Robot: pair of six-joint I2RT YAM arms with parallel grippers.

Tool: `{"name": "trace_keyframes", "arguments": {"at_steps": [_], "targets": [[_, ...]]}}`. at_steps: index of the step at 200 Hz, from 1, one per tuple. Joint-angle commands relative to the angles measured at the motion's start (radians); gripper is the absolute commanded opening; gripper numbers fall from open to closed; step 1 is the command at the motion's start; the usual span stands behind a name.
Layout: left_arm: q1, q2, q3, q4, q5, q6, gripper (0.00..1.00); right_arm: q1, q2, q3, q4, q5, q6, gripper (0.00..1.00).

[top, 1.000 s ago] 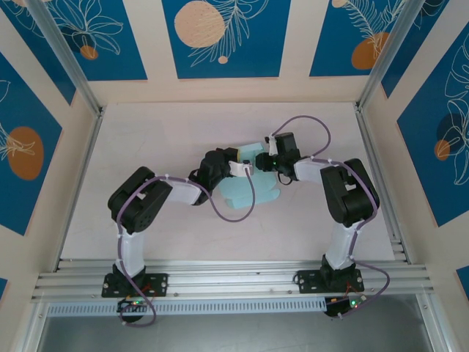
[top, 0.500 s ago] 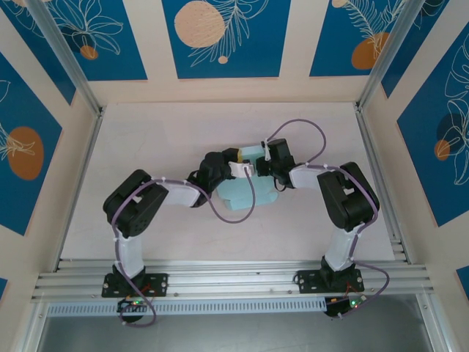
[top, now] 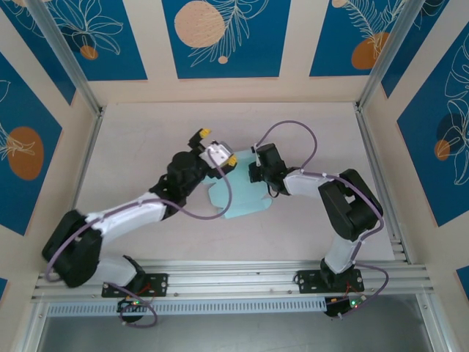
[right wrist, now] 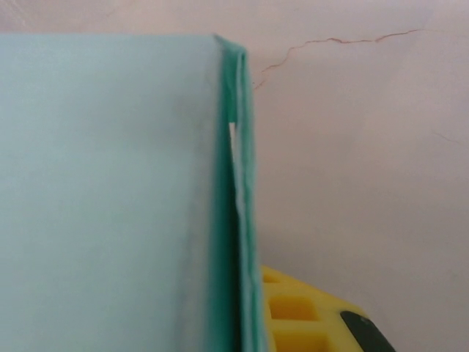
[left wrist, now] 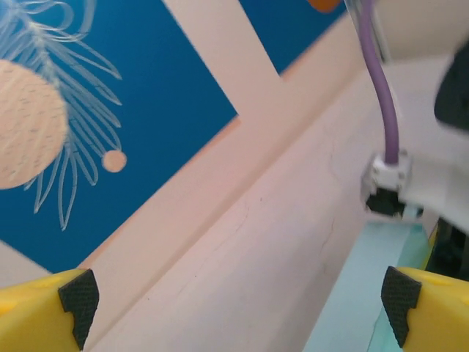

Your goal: Fold the paper box

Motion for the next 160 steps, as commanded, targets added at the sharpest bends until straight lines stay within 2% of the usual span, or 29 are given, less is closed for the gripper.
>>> {"name": "trace_keyframes", "arguments": {"at_steps": [1, 38, 63, 92, 109, 136, 160], "targets": [[0.002, -0.148, -0.087, -0.088, -0.099, -0.342, 1.00, 0.040, -0.045, -0.019, -0.038, 0.058, 0.041, 0.00], [0.020, -0.424, -0.235, -0.205, -0.378, -0.678, 1.00, 0.102, -0.056, -0.028, -0.092, 0.166, 0.113, 0.00], [0.032, -0.528, -0.216, -0.392, -0.393, -0.774, 1.00, 0.131, -0.064, -0.041, -0.100, 0.209, 0.149, 0.00], [0.041, -0.533, -0.196, -0.498, -0.406, -0.837, 1.00, 0.151, -0.071, -0.046, -0.116, 0.245, 0.175, 0.00], [0.077, -0.478, -0.153, -0.582, -0.367, -0.876, 1.00, 0.157, -0.078, -0.053, -0.124, 0.256, 0.184, 0.00], [0.168, -0.347, -0.064, -0.688, -0.187, -0.951, 1.00, 0.158, -0.085, -0.060, -0.133, 0.268, 0.189, 0.00], [0.205, -0.247, -0.008, -0.690, -0.084, -0.966, 1.00, 0.158, -0.095, -0.066, -0.133, 0.269, 0.199, 0.00]]}}
